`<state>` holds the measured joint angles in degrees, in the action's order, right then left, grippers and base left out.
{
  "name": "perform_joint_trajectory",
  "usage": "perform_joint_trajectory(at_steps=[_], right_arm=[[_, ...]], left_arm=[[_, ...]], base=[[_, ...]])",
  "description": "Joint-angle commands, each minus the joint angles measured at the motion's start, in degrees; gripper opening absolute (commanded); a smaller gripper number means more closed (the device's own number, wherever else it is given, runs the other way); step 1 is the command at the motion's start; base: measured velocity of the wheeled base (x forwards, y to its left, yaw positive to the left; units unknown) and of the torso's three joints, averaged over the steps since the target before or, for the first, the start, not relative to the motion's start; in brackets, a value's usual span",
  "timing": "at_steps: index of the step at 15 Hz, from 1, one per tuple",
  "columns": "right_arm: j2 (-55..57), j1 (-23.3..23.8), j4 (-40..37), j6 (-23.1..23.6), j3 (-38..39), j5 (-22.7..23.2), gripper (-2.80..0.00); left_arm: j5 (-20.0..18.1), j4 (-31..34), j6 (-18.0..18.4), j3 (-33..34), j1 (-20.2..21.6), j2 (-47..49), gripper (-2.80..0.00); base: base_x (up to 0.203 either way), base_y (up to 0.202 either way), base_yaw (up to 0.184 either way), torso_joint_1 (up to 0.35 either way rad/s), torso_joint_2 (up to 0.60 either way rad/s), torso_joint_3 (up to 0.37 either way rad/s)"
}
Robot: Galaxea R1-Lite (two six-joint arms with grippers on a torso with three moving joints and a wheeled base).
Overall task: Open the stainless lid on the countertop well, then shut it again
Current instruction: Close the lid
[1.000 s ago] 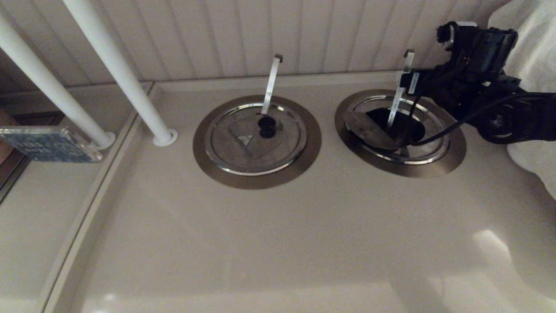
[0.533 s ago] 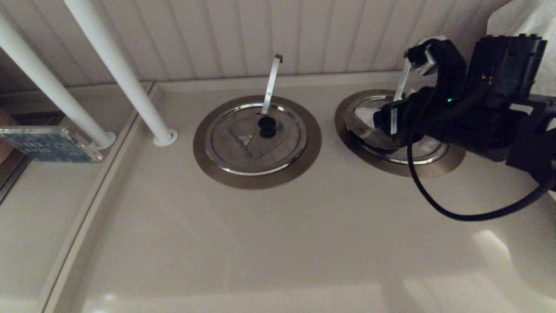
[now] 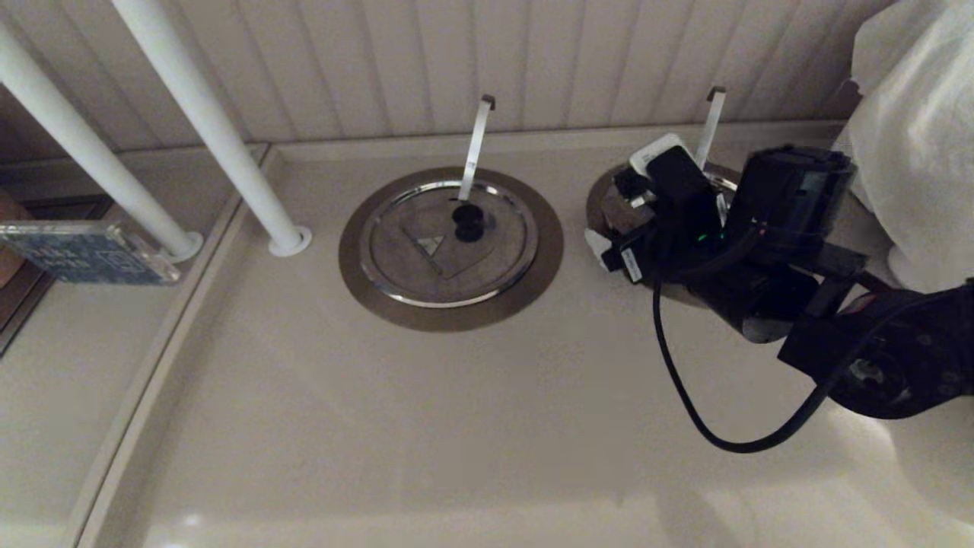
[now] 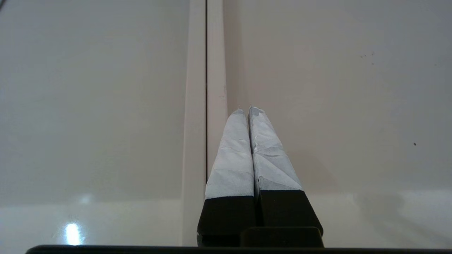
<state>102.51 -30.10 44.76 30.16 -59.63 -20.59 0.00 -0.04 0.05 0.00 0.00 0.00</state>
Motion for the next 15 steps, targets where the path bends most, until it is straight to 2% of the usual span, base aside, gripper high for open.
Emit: perform_joint_trajectory(at_steps=[1, 7, 15], right_arm=[[1.75, 0.02, 0.41, 0.25, 0.13, -0.47, 0.00], [1.20, 1.10, 0.24, 0.34, -0.05, -2.00, 0.00], [0.63, 5.52, -0.38, 0.43, -2.59, -2.09, 0.00]], left_arm=[[0.00, -0.01, -0.05, 0.00, 0.00, -0.03, -2.80], [0.00, -0.03, 0.02, 0.00, 0.00, -0.02, -2.80], [0.00, 0.03, -0.03, -0.01, 0.00, -0.08, -2.80]], base=[[0.000, 0.000, 0.000, 0.000, 0.00, 0.000], [0.000, 0.000, 0.000, 0.000, 0.00, 0.000], [0.000, 0.000, 0.000, 0.000, 0.00, 0.000]])
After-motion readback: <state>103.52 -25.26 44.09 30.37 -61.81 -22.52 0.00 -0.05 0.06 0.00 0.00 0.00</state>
